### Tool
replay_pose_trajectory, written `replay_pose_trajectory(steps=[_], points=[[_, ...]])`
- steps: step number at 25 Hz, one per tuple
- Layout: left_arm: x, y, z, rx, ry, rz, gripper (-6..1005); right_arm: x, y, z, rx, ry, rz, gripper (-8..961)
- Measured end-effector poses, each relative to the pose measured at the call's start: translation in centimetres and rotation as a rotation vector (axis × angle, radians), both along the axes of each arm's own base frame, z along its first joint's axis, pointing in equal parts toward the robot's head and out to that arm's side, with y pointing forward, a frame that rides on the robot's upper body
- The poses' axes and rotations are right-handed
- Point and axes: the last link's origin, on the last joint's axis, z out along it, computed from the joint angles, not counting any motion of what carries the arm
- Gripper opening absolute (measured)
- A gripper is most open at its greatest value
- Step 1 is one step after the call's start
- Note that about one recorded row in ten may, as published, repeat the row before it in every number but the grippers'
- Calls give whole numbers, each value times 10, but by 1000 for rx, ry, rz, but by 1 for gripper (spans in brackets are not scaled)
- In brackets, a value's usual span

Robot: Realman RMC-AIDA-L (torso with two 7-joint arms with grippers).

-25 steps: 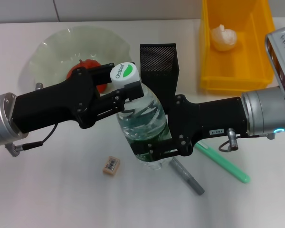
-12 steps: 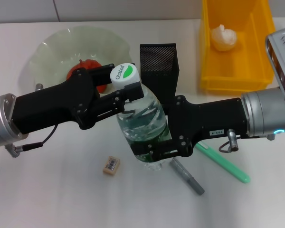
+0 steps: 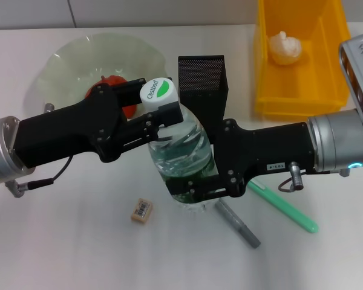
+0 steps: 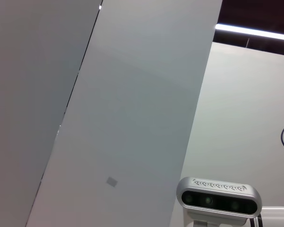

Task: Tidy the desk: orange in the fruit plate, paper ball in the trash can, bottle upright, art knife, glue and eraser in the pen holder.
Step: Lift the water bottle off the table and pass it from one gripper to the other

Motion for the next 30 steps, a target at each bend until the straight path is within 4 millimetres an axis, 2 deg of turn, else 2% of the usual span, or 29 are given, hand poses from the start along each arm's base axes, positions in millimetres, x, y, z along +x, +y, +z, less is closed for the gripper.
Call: replay_pose_trajectory(steps=[16, 30], points=[[1, 0, 3, 7, -3, -12, 437, -3, 0, -2, 16, 3, 27, 741], [-1, 5, 22, 53, -26, 8, 437, 1, 3, -5, 38, -5, 10, 741]])
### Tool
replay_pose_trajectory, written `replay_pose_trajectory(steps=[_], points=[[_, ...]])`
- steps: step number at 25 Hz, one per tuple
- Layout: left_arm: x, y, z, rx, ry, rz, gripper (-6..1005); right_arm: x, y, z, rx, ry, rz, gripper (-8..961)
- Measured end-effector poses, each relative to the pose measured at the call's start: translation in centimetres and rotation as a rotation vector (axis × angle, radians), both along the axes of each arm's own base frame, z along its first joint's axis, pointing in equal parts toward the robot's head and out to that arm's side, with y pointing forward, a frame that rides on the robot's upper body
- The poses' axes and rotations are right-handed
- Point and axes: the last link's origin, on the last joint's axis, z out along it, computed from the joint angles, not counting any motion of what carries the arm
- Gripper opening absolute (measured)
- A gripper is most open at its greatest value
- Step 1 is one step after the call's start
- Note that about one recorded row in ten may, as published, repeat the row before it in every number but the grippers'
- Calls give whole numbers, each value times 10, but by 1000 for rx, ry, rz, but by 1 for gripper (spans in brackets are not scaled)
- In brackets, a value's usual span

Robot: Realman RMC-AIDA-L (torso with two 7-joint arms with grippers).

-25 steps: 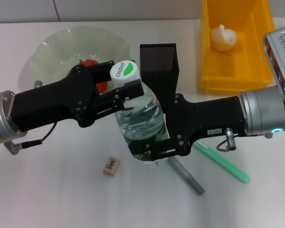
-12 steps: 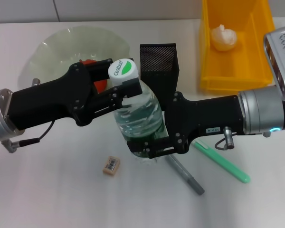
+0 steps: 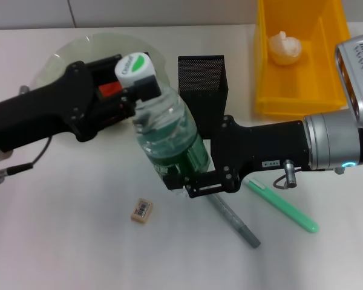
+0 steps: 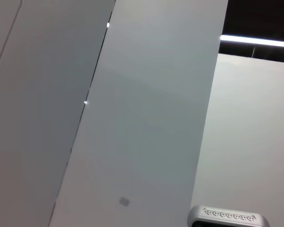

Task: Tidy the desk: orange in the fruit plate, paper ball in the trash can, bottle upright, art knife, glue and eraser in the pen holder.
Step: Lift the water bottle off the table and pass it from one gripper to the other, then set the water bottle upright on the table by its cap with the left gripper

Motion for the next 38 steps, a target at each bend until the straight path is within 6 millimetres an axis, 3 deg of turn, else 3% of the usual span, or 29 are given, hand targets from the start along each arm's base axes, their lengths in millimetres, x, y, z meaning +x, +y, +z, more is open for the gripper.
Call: replay_pose_trajectory(steps=[22, 38], points=[[0, 4, 37, 71, 6, -5, 438, 4, 7, -3, 29, -17, -34, 740], [-20, 4, 65, 160, 28, 60, 438, 6, 11, -3, 51, -21, -54, 741]])
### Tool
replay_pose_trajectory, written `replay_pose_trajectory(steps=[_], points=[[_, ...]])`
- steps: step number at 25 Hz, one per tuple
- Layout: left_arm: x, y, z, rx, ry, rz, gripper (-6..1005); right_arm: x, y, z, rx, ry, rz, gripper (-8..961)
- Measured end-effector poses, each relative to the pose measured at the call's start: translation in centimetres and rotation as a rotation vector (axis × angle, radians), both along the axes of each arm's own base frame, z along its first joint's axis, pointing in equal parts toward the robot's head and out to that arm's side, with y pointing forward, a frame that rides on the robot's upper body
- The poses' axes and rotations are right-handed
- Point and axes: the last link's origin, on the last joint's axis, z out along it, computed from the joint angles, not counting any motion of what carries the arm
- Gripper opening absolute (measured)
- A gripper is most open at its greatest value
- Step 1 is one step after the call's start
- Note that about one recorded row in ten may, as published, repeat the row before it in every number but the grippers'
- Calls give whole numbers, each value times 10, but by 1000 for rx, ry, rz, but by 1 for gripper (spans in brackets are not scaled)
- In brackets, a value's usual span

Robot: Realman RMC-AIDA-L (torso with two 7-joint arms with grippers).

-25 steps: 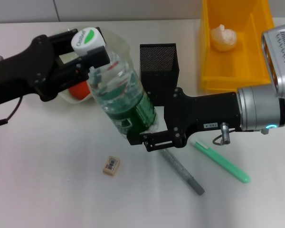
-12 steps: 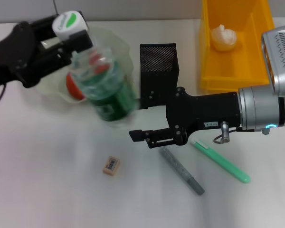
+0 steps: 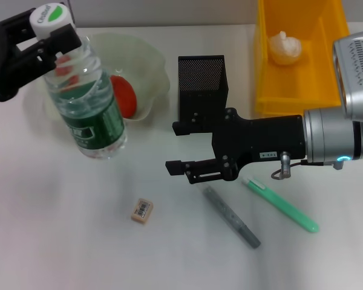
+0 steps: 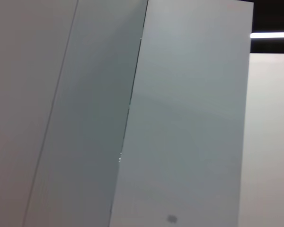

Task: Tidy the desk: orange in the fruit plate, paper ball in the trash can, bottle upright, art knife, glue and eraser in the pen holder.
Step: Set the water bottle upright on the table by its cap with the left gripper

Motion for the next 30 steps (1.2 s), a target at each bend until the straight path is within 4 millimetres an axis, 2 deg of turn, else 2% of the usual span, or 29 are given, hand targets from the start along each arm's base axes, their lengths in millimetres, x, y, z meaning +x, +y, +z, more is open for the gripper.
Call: replay_pose_trajectory(steps=[11, 16, 23, 30], points=[[-33, 0, 28, 167, 86, 157, 439, 1, -1, -2, -8, 12, -15, 741], [-49, 0, 33, 238, 116, 240, 439, 0, -1, -2, -10, 11, -13, 741], [-59, 5, 30, 299, 137, 313, 439, -2, 0, -2, -9, 22, -16, 741], [-70, 15, 14, 345, 150, 407, 439, -1, 0, -3, -13, 22, -17, 740]])
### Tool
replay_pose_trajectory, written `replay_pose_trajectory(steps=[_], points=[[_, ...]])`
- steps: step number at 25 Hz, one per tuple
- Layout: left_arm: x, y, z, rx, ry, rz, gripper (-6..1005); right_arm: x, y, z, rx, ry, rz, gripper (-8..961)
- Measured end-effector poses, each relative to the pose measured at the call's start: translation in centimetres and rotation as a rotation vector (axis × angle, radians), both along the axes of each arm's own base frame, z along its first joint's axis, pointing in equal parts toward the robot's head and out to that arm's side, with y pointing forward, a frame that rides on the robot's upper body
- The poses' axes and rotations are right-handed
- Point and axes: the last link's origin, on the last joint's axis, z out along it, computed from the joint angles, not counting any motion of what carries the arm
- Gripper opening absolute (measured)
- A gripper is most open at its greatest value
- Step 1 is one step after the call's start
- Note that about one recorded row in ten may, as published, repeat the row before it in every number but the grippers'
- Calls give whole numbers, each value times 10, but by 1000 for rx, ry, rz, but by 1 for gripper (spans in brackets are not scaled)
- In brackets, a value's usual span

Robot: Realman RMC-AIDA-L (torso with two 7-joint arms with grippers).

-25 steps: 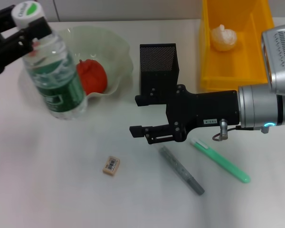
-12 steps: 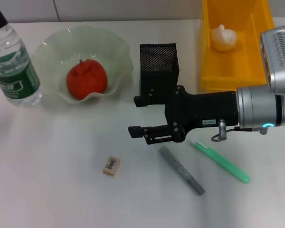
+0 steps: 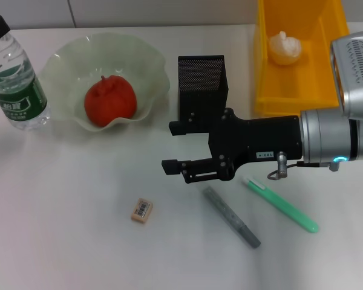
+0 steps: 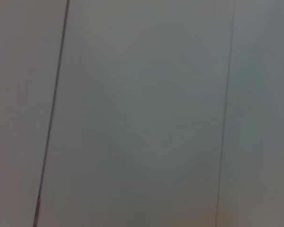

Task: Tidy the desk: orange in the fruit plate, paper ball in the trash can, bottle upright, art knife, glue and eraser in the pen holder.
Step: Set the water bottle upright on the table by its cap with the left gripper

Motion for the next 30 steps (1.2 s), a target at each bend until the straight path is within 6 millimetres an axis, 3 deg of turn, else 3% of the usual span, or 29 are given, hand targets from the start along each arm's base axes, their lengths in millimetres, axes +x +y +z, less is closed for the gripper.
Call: replay_pose_trajectory(steps=[10, 30], points=[[-14, -2, -19, 0, -2, 47, 439, -2, -1, -2, -8, -4, 9, 740], [-22, -2, -30, 22, 13, 98, 440, -2, 0, -2, -7, -6, 12, 740]])
